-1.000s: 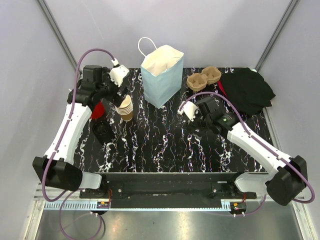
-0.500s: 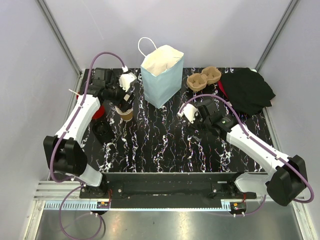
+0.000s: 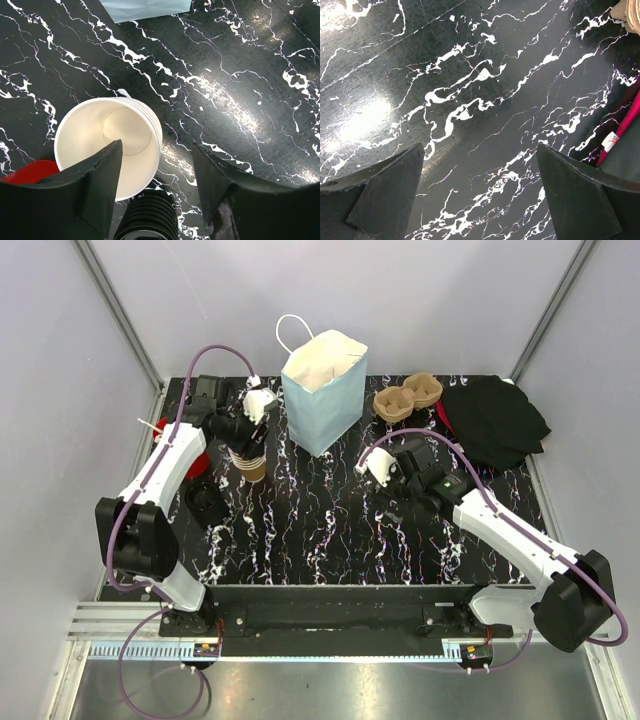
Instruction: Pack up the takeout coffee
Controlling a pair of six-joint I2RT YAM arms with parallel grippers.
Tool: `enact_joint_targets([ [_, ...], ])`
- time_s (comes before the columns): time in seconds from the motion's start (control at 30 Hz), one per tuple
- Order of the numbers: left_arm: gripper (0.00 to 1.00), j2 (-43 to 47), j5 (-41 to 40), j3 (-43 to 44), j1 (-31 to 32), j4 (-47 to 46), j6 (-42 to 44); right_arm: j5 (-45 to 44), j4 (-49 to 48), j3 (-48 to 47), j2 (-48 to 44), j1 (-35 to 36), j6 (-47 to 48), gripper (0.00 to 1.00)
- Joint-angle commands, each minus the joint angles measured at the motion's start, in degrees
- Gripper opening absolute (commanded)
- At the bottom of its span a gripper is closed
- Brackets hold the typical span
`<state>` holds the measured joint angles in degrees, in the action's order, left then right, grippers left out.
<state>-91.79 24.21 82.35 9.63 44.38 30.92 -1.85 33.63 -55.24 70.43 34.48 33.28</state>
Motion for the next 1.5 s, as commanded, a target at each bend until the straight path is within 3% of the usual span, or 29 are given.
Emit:
enact_joint_targets([
  [0.0,0.58,-0.2,2.0,2.1,-0.2,-0.5,-0.1,0.8,-2.5,0.0,-1.5,-0.3,-0.8,1.0],
  [1.07,0.32,-3.0,-0.4,3.0,-0.1,-0.1,-0.5,1.7,-2.5,0.0,-1.8,-0.3,-1.5,1.0],
  [1.37,0.05,-2.9,-0.7,3.2,0.0,-0.1,-0.9,1.7,-2.4,0.0,-1.6,-0.3,-1.8,1.0],
  [1.47,0.04,-2.7,-1.1,3.2,-0.1,-0.3,-1.0,1.7,-2.4,0.0,-1.4,-0.3,-1.8,1.0],
])
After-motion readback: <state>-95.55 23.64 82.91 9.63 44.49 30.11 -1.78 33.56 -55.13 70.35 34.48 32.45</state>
